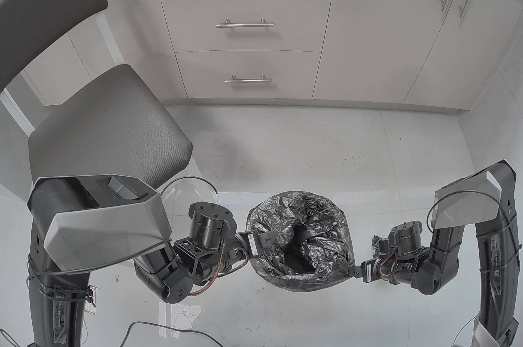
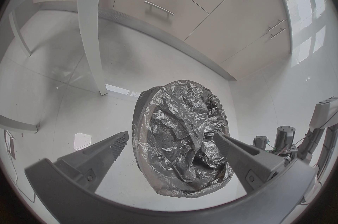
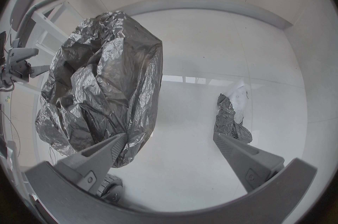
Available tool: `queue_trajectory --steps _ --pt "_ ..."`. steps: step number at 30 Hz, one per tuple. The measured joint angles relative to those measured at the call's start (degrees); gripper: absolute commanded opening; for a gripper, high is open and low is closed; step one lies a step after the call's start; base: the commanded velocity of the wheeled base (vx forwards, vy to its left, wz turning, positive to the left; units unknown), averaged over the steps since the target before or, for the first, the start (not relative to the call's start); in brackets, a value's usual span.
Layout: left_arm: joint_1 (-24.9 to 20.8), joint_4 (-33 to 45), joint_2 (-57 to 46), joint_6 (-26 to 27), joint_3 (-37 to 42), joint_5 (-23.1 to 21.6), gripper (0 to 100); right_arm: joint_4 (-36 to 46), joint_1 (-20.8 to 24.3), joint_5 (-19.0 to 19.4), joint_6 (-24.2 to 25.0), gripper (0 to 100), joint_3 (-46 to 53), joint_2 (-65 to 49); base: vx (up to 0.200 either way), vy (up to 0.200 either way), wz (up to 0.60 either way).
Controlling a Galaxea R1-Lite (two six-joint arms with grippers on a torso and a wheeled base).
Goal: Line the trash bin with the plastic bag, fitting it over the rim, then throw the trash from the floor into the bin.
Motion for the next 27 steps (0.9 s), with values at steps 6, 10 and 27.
queue_trajectory --steps 6,10,27 --pt "-0.1 0.0 0.0 0.1 0.1 0.0 100 1.1 -0.3 0.0 -1.4 100 0.6 -2.2 0.0 0.0 0.0" --pt "-0.1 0.0 0.0 0.1 0.2 0.0 100 1.0 -0.2 0.0 -1.6 100 2.3 -4.3 0.0 0.0 0.0" --pt "0.0 0.0 0.0 0.1 0.2 0.0 100 1.0 9.6 -0.6 2.4 100 5.4 -17.5 0.0 0.0 0.0"
